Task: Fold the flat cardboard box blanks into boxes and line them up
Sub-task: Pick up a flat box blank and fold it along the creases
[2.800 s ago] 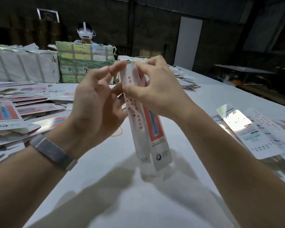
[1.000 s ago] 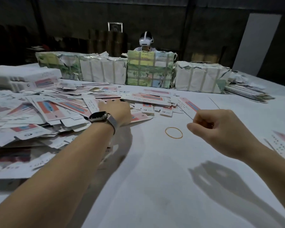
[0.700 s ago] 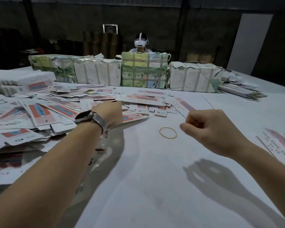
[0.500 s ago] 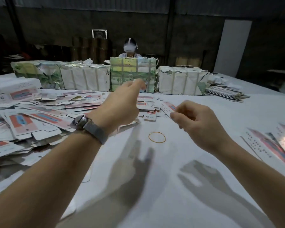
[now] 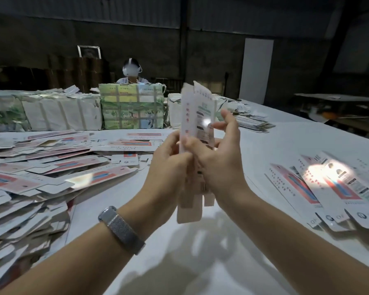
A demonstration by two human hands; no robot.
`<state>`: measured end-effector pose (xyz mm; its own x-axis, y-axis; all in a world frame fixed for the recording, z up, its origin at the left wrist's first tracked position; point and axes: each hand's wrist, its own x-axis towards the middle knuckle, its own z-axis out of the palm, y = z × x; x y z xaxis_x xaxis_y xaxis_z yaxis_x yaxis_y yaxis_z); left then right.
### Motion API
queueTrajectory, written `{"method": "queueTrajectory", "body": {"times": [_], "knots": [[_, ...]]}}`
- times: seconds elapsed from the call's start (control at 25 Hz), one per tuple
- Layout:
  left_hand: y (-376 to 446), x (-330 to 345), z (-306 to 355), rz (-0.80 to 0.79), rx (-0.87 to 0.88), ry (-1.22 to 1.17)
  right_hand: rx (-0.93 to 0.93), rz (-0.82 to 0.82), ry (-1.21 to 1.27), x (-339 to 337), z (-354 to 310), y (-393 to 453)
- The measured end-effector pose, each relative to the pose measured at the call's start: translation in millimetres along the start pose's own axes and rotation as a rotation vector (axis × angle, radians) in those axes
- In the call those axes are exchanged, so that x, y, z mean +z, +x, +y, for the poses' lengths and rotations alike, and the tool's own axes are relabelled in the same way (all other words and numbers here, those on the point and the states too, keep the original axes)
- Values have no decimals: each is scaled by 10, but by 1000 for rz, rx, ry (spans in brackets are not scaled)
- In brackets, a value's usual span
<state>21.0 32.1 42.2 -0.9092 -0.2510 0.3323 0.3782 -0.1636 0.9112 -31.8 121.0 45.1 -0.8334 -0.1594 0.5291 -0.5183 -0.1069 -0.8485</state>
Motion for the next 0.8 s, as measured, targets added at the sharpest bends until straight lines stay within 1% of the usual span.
{"method": "queueTrajectory", "body": {"times": [0.08,0.2,0.28,0.36,0.52,0.6,0.64,0.72,0.8], "knots": [[25,-44,41,14,4,2,-24,-41,-26,10,-9,-2],[-22,-75,53,-114,-61,-148,-4,-130,-19,59,-61,-10],[-75,-70,20,-183,-120,-173,14,-169,-3,82,-82,-25],[-66,-73,-31,-169,-127,-154,49,-196,21,71,-108,-27],[5,-89,-42,-69,-44,44,78,-199,139,-5,-133,50],[21,-118,-45,14,16,73,26,-196,193,-49,-133,98],[34,-158,-58,28,57,92,-9,-197,196,-66,-124,113],[39,-205,-60,-14,144,167,-68,-179,128,-74,-109,126],[25,-201,-51,-65,190,226,-98,-155,57,-73,-65,116]]}}
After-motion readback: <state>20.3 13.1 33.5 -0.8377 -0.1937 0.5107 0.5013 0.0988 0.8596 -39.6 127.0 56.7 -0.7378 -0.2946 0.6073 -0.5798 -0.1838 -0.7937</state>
